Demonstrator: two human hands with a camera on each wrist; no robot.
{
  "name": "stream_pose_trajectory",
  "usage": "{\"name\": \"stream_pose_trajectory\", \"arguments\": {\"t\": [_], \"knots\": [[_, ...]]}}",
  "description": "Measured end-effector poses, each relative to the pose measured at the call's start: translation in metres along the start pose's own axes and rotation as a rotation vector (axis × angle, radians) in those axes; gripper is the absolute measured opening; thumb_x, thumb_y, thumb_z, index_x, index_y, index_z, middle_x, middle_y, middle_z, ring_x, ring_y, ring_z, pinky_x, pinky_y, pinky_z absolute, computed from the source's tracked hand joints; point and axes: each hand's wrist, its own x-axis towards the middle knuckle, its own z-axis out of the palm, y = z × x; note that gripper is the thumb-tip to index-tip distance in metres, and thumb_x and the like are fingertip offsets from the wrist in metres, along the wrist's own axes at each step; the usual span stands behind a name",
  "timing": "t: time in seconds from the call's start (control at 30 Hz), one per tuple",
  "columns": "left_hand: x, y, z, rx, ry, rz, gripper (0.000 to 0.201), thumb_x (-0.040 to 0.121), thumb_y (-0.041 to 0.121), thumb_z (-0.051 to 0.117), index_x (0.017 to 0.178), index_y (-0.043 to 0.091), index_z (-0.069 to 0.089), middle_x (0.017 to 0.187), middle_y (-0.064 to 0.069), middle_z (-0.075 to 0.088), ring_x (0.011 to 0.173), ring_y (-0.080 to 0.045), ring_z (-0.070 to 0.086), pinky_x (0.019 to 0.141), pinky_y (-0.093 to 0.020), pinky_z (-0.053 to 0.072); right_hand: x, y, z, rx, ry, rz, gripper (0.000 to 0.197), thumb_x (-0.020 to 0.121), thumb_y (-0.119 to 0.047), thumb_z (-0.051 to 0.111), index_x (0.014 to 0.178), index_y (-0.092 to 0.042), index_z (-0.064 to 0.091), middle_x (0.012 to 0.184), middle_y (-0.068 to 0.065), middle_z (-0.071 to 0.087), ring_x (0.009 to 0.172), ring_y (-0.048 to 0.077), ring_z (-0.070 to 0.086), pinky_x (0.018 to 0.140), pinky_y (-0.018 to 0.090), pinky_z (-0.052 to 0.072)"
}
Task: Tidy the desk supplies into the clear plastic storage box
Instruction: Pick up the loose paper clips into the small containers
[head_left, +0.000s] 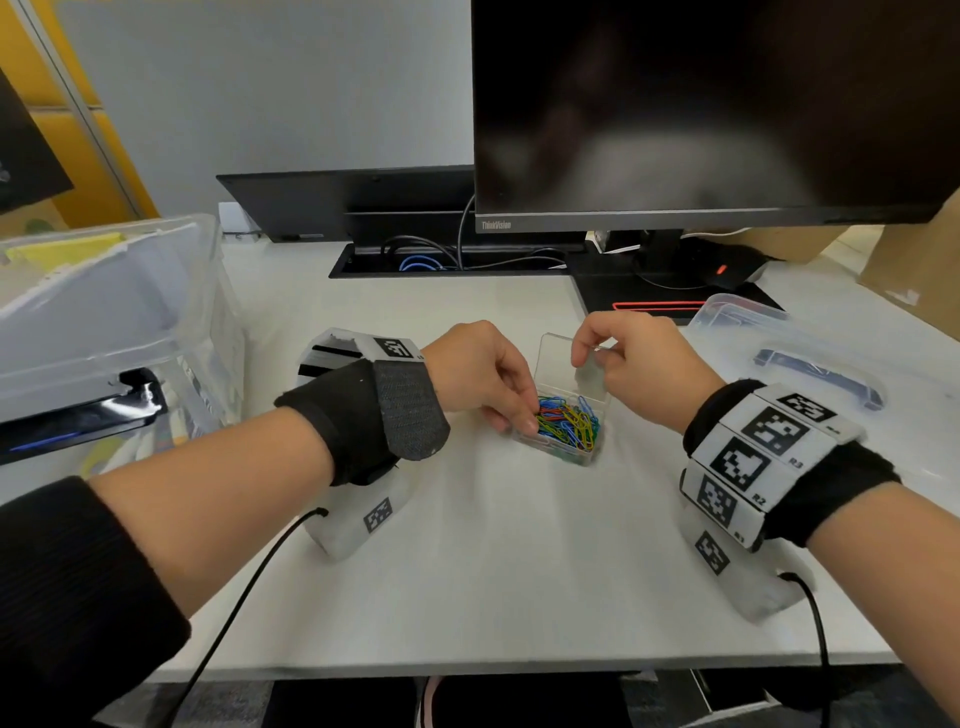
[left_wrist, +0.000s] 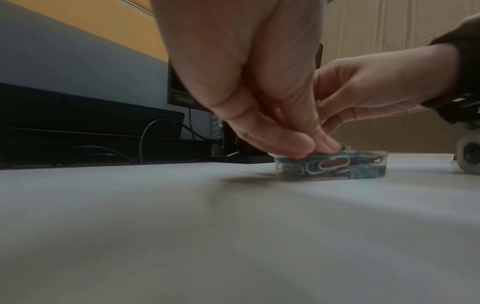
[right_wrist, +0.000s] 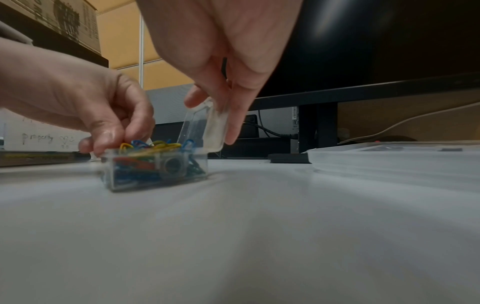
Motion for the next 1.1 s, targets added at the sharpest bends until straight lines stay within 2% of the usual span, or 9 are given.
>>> {"name": "stream_pose_trajectory", "arguments": {"t": [0.17,0.3,0.43,0.57,0.67,0.77,0.9,1.0,1.1], "knots": [[0.0025,-0.0016,-0.0021,0.004,0.056,0.029,0.018,0.07,-0.007,0.073,0.085,0.003,0.073,0.054,0.01,0.067,0.048,0.001,0.063,0.054,-0.009,0.051,0.0004,0.0016,0.0002,-0.005,0.009,0.011,0.028,0.085,0.005,0.044,0.082,-0.015,0.064,0.094,0.002,0.058,0.061,0.001,0.043,0.049,0.001,0.033],[0.0027,-0.0014,-0.0024,0.019,0.012,0.049,0.028,0.075,-0.011,0.067,0.102,-0.002,0.069,0.07,0.001,0.067,0.054,0.004,0.064,0.061,-0.009,0.054,-0.0003,0.0007,0.0005,0.001,0.006,-0.002,0.027,0.085,0.005,0.045,0.084,-0.013,0.065,0.092,0.0,0.057,0.061,0.002,0.044,0.052,0.002,0.035],[0.0038,-0.0033,0.0005,0.072,0.04,0.052,0.019,0.071,-0.008,0.072,0.083,0.007,0.072,0.068,0.002,0.067,0.054,0.002,0.061,0.066,-0.013,0.055,-0.0011,-0.0005,0.001,0.016,0.012,-0.022,0.028,0.084,0.007,0.044,0.081,-0.017,0.057,0.092,-0.001,0.056,0.061,0.001,0.043,0.053,0.004,0.032],[0.0061,-0.0052,0.0011,0.151,0.172,0.024,0.03,0.064,0.005,0.082,0.069,0.02,0.057,0.061,0.006,0.06,0.052,-0.011,0.055,0.062,-0.025,0.051,-0.0018,-0.0018,0.0021,0.074,0.038,-0.05,0.023,0.084,0.006,0.045,0.087,-0.016,0.052,0.094,0.0,0.056,0.062,-0.003,0.044,0.054,0.003,0.035],[0.0057,-0.005,0.0016,0.102,0.212,0.018,0.031,0.069,0.01,0.08,0.087,0.016,0.056,0.068,0.003,0.061,0.056,-0.019,0.057,0.06,-0.03,0.053,-0.0007,-0.0005,0.0044,0.11,0.047,-0.053,0.016,0.086,-0.002,0.052,0.092,-0.016,0.048,0.091,-0.001,0.058,0.061,0.003,0.049,0.052,0.011,0.036],[0.0055,-0.0033,0.0019,0.112,0.234,0.05,0.02,0.084,0.006,0.062,0.099,0.015,0.055,0.075,-0.002,0.065,0.061,-0.025,0.065,0.059,-0.028,0.056,-0.0001,-0.0007,0.0057,0.149,0.022,-0.013,0.015,0.085,-0.021,0.064,0.089,-0.015,0.05,0.088,-0.004,0.058,0.078,0.013,0.057,0.065,0.021,0.04],[0.0046,0.0013,0.0033,0.042,0.27,-0.015,0.015,0.094,0.017,0.046,0.097,0.012,0.06,0.077,-0.006,0.066,0.067,-0.034,0.068,0.064,-0.034,0.057,-0.0037,-0.0067,0.0067,0.219,-0.122,-0.033,0.014,0.082,-0.024,0.068,0.081,-0.016,0.056,0.086,-0.001,0.064,0.083,0.013,0.063,0.066,0.016,0.048],[0.0025,0.0007,0.0032,0.119,0.235,-0.037,0.026,0.089,0.035,0.055,0.093,0.012,0.066,0.077,-0.011,0.071,0.071,-0.031,0.071,0.071,-0.034,0.059,-0.0056,-0.0055,0.0054,0.181,-0.249,-0.035,0.014,0.074,-0.022,0.075,0.076,-0.019,0.061,0.09,-0.002,0.066,0.09,0.01,0.062,0.071,0.013,0.047],[0.0012,-0.0015,0.0025,0.138,0.14,-0.037,0.02,0.08,0.024,0.07,0.097,0.013,0.066,0.083,-0.01,0.072,0.066,-0.025,0.067,0.072,-0.035,0.06,-0.0063,-0.003,0.0043,0.042,-0.355,0.011,0.021,0.067,-0.023,0.081,0.069,-0.022,0.06,0.083,-0.007,0.061,0.08,0.01,0.055,0.068,0.016,0.041]]}}
